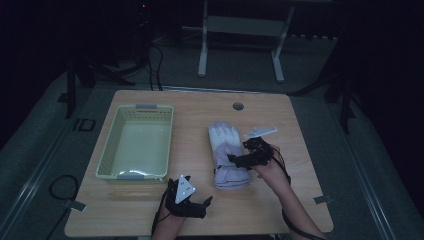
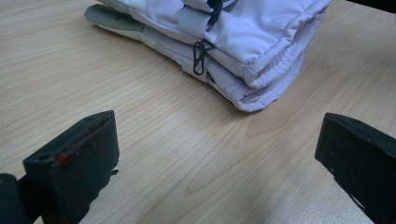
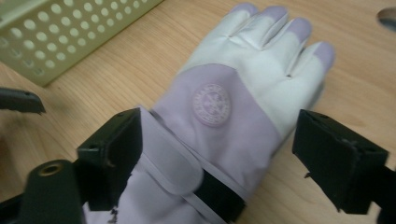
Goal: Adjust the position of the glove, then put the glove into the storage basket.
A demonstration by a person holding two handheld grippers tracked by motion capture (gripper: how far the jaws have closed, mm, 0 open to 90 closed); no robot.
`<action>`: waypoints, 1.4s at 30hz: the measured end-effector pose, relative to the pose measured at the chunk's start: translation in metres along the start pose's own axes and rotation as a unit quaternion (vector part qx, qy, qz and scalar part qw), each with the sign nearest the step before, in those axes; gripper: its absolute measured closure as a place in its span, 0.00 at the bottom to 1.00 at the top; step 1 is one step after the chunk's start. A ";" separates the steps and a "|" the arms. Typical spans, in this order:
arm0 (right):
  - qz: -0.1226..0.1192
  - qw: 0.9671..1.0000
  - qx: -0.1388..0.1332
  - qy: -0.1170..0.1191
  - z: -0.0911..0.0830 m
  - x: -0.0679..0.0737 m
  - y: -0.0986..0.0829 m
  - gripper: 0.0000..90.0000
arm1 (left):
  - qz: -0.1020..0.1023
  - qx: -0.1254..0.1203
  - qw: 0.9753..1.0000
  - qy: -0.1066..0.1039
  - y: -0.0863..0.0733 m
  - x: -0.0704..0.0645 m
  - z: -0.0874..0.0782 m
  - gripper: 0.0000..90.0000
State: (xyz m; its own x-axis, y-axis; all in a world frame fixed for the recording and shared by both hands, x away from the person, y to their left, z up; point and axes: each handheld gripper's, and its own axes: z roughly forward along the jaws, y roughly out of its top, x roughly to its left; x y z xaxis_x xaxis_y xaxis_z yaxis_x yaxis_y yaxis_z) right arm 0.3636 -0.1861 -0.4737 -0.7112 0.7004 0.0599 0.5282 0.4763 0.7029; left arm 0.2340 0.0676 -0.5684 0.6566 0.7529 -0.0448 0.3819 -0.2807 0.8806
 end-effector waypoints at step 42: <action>-0.036 0.994 -0.097 -0.043 -0.052 -0.033 -0.036 0.16 | -0.004 0.004 0.999 -0.037 0.077 -0.005 0.004 0.00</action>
State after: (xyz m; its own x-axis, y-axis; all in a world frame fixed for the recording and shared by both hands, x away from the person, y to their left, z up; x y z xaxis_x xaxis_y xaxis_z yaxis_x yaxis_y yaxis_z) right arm 0.3440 -0.2537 -0.4644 -0.6972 0.7152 -0.0495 0.3722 0.4201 0.8276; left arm 0.2627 0.0397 -0.5027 0.6998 0.7090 -0.0874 0.3924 -0.2793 0.8764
